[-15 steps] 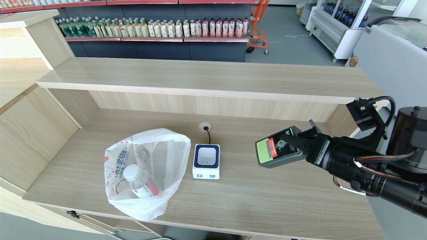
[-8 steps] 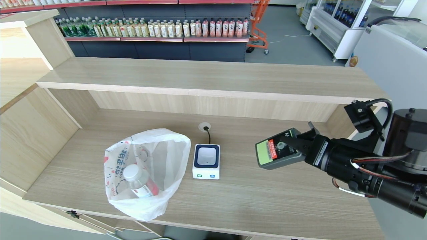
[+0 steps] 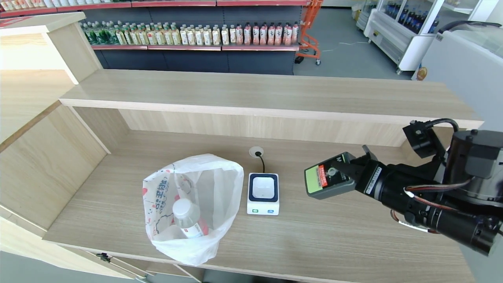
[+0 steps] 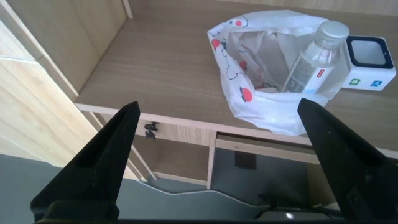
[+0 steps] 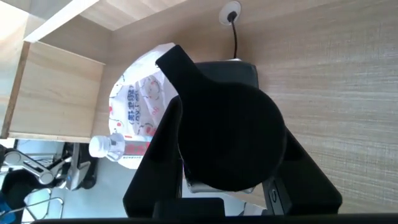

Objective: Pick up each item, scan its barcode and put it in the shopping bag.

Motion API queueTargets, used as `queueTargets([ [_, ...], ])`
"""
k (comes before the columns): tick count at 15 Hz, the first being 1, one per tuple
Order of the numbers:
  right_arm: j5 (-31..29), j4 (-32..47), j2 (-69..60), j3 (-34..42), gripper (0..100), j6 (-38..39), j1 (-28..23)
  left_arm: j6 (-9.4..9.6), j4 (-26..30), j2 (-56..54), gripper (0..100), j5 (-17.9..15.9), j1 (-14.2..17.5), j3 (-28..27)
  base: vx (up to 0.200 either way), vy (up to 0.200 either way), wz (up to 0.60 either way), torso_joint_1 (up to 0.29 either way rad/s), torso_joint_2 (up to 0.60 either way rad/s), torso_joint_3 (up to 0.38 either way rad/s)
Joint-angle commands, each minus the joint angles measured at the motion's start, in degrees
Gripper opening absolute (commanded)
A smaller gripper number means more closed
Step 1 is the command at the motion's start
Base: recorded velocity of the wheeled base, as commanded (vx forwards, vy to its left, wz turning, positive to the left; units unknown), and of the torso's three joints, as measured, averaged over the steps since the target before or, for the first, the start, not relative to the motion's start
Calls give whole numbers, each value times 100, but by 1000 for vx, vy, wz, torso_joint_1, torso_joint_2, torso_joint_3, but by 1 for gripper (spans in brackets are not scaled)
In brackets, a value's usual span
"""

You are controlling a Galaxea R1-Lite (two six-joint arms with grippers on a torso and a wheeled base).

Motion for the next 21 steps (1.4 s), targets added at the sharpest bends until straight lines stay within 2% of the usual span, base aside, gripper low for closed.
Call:
queueTargets([
  [1, -34, 1, 155, 14, 0, -6, 2, -2, -4, -2, 100, 1, 0, 0, 0, 200, 0, -2, 2, 2],
  [4, -228, -34, 603, -180, 0, -68, -7, -2, -4, -2, 100, 1, 0, 0, 0, 200, 0, 6, 4, 4],
  [12, -254, -113, 2036, -1085, 0, -226, -297, 15, 5, -2, 100, 1, 0, 0, 0, 0, 0, 0, 0, 0],
  [15, 89, -693, 2414, -1129, 0, -419, -323, 15, 5, -2, 100, 1, 0, 0, 0, 0, 0, 0, 0, 0],
  [21, 396, -798, 2906, -1463, 0, -516, -385, 15, 5, -2, 100, 1, 0, 0, 0, 0, 0, 0, 0, 0],
])
